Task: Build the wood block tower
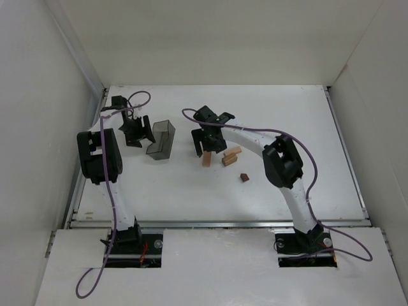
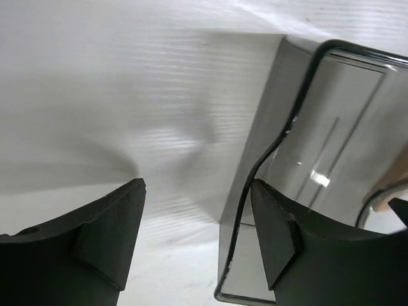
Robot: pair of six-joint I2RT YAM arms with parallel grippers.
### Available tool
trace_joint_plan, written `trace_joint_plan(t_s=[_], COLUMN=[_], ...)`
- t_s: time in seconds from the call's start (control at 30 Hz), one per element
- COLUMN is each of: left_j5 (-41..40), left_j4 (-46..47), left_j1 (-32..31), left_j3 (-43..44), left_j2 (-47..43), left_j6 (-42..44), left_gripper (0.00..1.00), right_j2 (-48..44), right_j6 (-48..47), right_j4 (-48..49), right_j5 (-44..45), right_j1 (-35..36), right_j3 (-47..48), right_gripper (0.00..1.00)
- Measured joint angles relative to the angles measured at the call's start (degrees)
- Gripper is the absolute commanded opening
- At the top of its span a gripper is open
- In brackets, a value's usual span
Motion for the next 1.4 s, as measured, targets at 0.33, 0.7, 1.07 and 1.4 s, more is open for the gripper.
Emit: trace_joint_plan(t_s=[0.33,0.7,1.07,1.4], left_j5=[-9.18,-4.46,26.58,31.61], left_j4=[-0.39,-1.01,-17.51,-26.18], left_j1=[-4.92,-7.96,-11.43,-24.57], left_j3=[1.88,2.25,4.57,7.80], left_j2=[-8.04,-15.19,-30.97,-27.98], left_j6=[2.25,17.33,63.67,77.79], left_gripper=[0.63,0.56,0.63,0.57], right_j2=[3.78,-11.82,-51.08,-50.51], right_j6=[1.29,-11.43,-34.67,-40.30], right_j4=[-3.74,12.44,60.43,72.81], right_j5=[2.45,-4.26,-19.41,-31.61], right_j1=[0.85,0.85,0.74,0.70], right_j3=[2.67,-17.55,-56.11,-63.82], right_gripper=[0.04,0.00,0.00,0.00])
